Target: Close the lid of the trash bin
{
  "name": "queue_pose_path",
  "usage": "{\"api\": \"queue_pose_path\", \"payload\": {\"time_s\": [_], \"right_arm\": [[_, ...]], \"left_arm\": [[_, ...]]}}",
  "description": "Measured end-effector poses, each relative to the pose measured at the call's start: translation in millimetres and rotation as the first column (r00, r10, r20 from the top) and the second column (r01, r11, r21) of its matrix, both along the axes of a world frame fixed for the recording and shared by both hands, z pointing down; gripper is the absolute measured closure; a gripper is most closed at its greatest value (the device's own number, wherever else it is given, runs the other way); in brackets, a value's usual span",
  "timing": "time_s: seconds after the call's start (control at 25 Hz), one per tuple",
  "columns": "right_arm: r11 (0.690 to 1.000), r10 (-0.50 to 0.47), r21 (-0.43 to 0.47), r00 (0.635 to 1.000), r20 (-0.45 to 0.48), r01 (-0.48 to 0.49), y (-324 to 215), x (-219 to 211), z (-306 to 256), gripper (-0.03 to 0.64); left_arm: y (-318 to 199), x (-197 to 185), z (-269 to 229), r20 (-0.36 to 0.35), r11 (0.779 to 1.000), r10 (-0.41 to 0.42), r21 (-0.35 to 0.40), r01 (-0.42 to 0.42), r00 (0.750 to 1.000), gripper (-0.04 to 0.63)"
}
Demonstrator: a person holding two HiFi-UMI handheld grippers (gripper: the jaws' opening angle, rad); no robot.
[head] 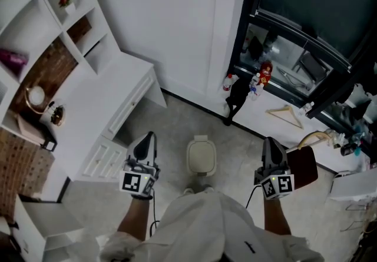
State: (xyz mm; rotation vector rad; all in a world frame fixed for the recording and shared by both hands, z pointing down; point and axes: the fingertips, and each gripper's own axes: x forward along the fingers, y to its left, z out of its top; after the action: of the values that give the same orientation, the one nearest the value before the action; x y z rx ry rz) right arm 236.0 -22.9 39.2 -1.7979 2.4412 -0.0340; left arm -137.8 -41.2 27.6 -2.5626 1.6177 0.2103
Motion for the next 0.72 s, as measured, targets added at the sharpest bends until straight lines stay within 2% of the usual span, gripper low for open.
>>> {"api": "queue_pose_path", "payload": {"time_s": [0.44,0.72], "right_arm": [[1.0,0.002,-0.015,1.0,0.007,-0.002,1.5,-2.7,4.3,0.598],[1.0,-0.014,-0.025,1.0,0.001,0.014,1.6,-8.1,6.2,0.598]], "left_arm": [[2.5,9.5,6.0,0.024,0.999,0.02,-0.028,-0.019,1.0,0.569],[4.8,10.5,11.2,0.01,0.999,0.023,-0.037,-0.022,1.0,0.569]]}}
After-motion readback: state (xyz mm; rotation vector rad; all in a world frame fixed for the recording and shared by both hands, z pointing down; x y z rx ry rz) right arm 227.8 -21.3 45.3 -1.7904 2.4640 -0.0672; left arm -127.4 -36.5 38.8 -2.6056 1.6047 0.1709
